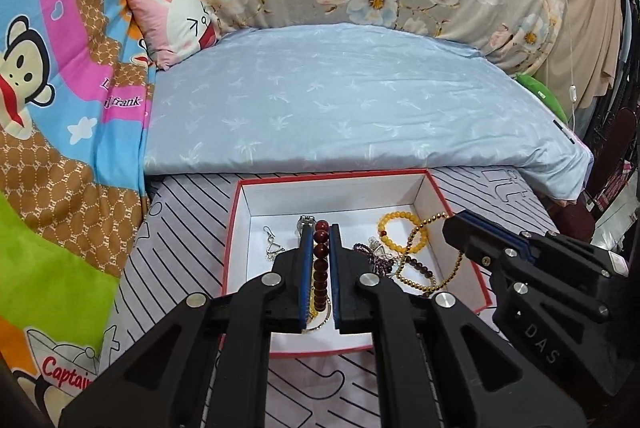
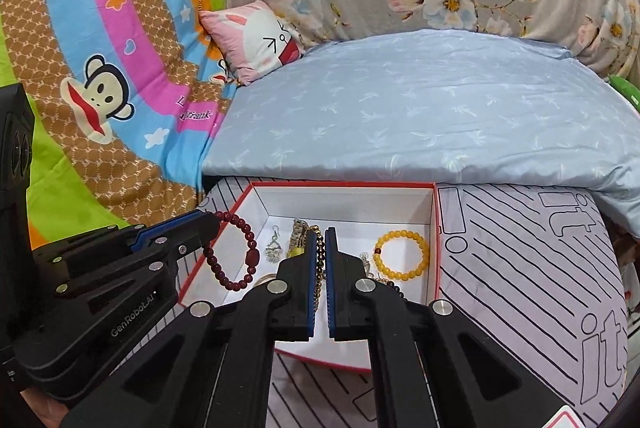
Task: Organize jewelry
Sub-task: 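Carry the red bracelet and gold chain into the red box and open both tools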
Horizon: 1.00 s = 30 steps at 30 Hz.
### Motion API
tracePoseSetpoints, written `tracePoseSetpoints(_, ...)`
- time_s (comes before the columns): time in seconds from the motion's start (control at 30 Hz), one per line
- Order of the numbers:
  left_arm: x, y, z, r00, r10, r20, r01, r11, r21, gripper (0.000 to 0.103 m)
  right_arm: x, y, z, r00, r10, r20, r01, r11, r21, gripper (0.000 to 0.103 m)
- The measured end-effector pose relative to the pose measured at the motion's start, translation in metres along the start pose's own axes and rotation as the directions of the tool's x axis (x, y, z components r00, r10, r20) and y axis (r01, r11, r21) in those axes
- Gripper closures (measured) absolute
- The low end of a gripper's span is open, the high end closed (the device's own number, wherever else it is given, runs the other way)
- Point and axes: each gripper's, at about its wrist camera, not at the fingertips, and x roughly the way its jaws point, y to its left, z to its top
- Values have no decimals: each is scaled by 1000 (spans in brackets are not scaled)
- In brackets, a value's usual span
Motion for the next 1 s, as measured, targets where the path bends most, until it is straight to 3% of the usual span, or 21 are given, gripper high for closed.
tracePoseSetpoints(0.33, 41, 3, -5, 998, 16, -53, -16, 1000, 1, 96, 39, -9, -6, 998, -7, -54, 7, 1000, 0, 100)
tracePoseSetpoints(0.8, 63, 3, -9, 996, 48, -77, -48, 999, 3, 96, 61, -10, -10, 996, -15, -88, 15, 1000, -7, 99)
tracePoseSetpoints(0.9, 63, 4, -9, 995, 71, -70, -71, 997, 1, 95, 60, -10, -9, 996, -29, -81, 29, 1000, -2, 74)
tracePoseSetpoints(0.93, 62, 4, -10, 995, 71, -68, -71, 997, 4, 94, 58, -10, -9, 997, -35, -73, 35, 999, -1, 61)
tracePoseSetpoints(1.0, 60, 5, -10, 994, 85, -65, -85, 996, 3, 88, 55, -11, -10, 996, -60, -64, 60, 998, -2, 59)
